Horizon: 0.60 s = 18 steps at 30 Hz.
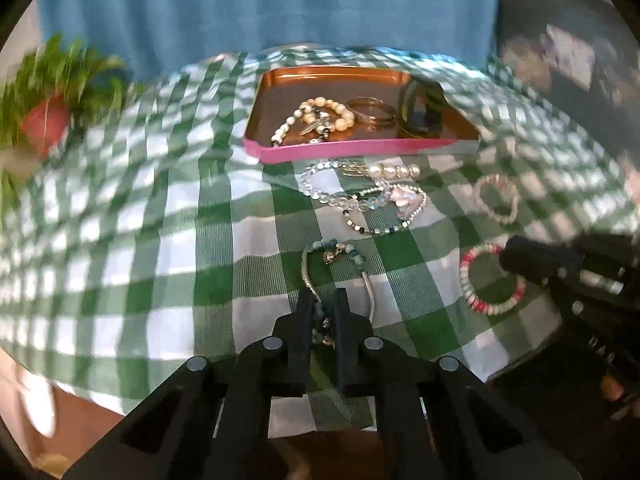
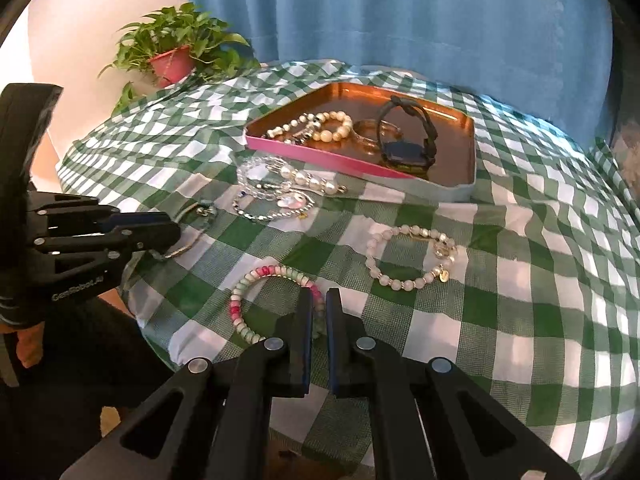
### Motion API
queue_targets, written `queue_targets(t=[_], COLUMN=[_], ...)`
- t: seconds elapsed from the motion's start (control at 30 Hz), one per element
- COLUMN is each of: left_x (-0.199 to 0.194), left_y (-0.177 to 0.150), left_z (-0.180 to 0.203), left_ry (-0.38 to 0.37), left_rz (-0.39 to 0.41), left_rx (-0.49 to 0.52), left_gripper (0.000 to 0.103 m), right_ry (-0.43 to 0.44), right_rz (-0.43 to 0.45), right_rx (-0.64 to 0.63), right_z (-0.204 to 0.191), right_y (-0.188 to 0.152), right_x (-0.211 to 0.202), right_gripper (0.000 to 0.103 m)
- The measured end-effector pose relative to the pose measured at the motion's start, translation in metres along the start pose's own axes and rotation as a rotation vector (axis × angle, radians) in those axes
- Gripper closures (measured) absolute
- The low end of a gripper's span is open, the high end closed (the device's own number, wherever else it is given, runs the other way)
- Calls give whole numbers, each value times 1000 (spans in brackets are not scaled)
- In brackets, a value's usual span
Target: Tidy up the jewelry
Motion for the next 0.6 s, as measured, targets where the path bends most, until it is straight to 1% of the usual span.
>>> queue_targets(t=[0.07, 0.1, 0.23, 0.27, 0.37, 0.43, 0.5, 0.6], left_x=[0, -1, -12, -14, -20, -22, -24, -31], left_y=[1, 2, 6, 7, 12, 14, 17, 24], left_z=[-14, -20, -33, -33, -31, -28, -27, -23], left_ry=[-47, -68, -142, -148, -160, -183, -188, -175], left_rz=[-11, -12, 8, 16, 30, 33, 43, 70], left_rx=[-104, -149, -273, -286, -285, -297, -296, -274], left_gripper=[97, 97, 97, 97, 97, 97, 97, 97], right_ry=[-12, -15, -17, -17, -17, -15, -14, -14], right_rz=[14, 20, 43, 50, 55, 56, 62, 74], right_rx=[-18, -19, -8, -9, -7, -8, -6, -1], right_z=[-2, -1, 1, 1, 1, 1, 1, 1], right_y=[2, 2, 5, 6, 7, 8, 9, 12], right_x=[-3, -5, -11, -12, -13, -13, -14, -17], right_gripper=[98, 98, 98, 98, 98, 98, 98, 98])
Point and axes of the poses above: each gripper's, at about its wrist camera, not at the fingertips, and x roughly the way its jaws point, z to its right, y to its top, the point moved 1 cm from there along x, roughly the way its jaws point, and after that the axes turned 15 degrees about z, right-handed, at the moved point
